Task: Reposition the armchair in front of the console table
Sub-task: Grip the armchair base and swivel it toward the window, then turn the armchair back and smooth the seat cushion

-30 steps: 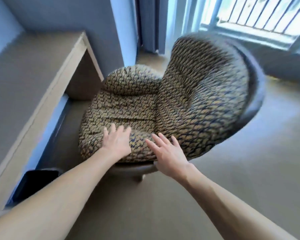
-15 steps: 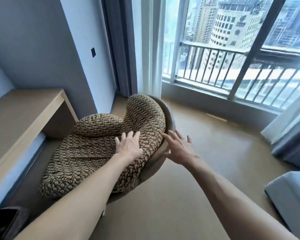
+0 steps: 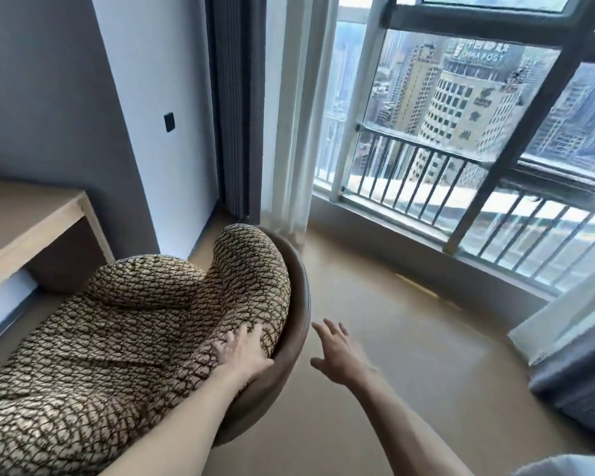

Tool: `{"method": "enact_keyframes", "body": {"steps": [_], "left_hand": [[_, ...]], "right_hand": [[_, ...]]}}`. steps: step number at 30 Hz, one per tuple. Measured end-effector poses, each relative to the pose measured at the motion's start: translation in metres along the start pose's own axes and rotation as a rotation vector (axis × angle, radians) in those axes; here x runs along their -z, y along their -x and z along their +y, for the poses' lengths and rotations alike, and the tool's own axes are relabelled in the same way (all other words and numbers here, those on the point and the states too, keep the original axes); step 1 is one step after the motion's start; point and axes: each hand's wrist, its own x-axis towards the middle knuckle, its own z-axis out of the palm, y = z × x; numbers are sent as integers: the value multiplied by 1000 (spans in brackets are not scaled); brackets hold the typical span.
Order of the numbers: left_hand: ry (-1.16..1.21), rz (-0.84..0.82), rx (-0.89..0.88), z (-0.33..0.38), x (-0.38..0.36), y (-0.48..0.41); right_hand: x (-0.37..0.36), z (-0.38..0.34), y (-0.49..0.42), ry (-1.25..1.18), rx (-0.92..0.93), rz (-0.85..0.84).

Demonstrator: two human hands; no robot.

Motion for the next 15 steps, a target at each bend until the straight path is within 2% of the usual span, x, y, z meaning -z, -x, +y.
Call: {"method": "enact_keyframes", "body": {"steps": [3, 8, 15], "left_hand": [[32, -16, 77, 19, -14, -59], [55, -34, 240, 35, -15, -132], [223, -155, 354, 38, -6, -191]], "right_hand": [[10, 30, -54, -56, -1, -52], [31, 73, -126, 47, 62, -171], [66, 86, -228, 149, 229, -243]]}}
